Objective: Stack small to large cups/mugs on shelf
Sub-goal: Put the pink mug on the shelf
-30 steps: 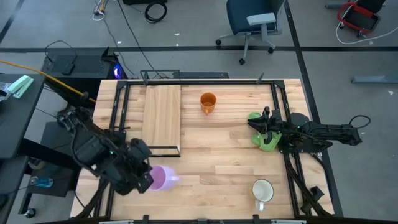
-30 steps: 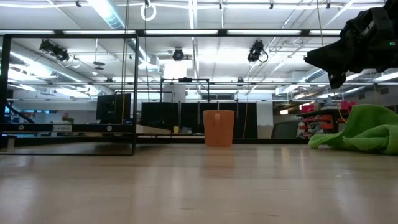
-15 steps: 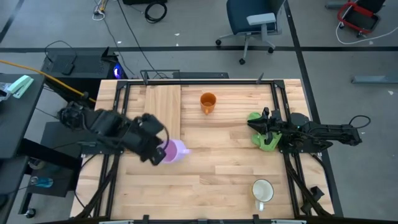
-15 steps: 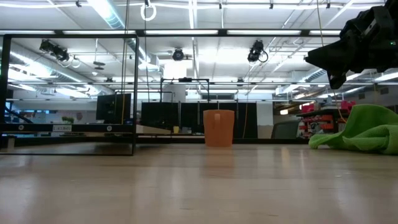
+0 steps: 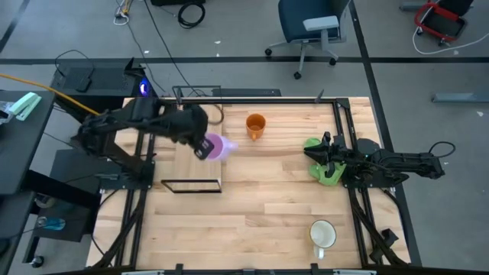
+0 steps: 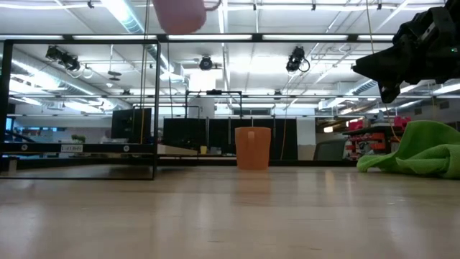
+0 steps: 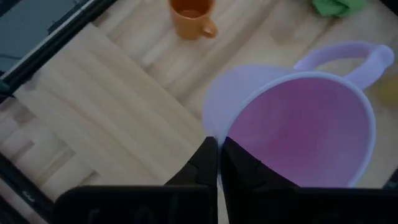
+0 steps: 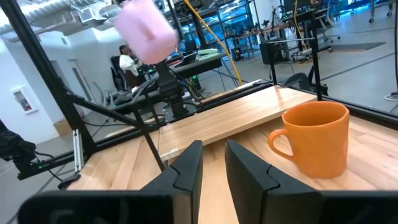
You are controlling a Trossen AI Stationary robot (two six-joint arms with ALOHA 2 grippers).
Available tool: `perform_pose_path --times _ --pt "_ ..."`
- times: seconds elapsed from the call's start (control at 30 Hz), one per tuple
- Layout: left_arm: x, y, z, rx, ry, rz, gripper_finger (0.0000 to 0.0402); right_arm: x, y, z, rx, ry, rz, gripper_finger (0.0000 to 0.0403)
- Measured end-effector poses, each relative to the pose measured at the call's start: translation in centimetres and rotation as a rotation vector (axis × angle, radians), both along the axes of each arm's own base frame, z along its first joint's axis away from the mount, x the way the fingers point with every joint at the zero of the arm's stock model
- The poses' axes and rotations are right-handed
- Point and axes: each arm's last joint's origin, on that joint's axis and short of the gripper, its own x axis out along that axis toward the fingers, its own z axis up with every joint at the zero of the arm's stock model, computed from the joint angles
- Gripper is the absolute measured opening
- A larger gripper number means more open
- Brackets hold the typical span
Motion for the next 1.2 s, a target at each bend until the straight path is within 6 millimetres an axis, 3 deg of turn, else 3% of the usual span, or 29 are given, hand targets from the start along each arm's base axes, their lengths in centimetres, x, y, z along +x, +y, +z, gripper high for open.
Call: perform_pose_path --times 0.5,0.87,1.0,1.2 --pt "-2.0 9.6 -0.1 0.013 0.07 0.057 0.001 0.0 0.0 0.0 -0.003 0.0 -0.004 0.0077" --pt "-5.3 15.7 -0.6 0.027 0.127 0.072 0.001 0.0 0.0 0.2 -0.004 -0.016 -0.008 0.0077" --pt "-6.3 17.3 -2.0 -0.001 0.186 0.045 0.001 0.0 0.0 0.2 -0.005 -0.016 -0.008 0.0077" --pt "-7.1 19.6 -5.9 -0.087 0.292 0.012 0.001 0.0 0.0 0.2 -0.027 -0.013 -0.009 0.0077"
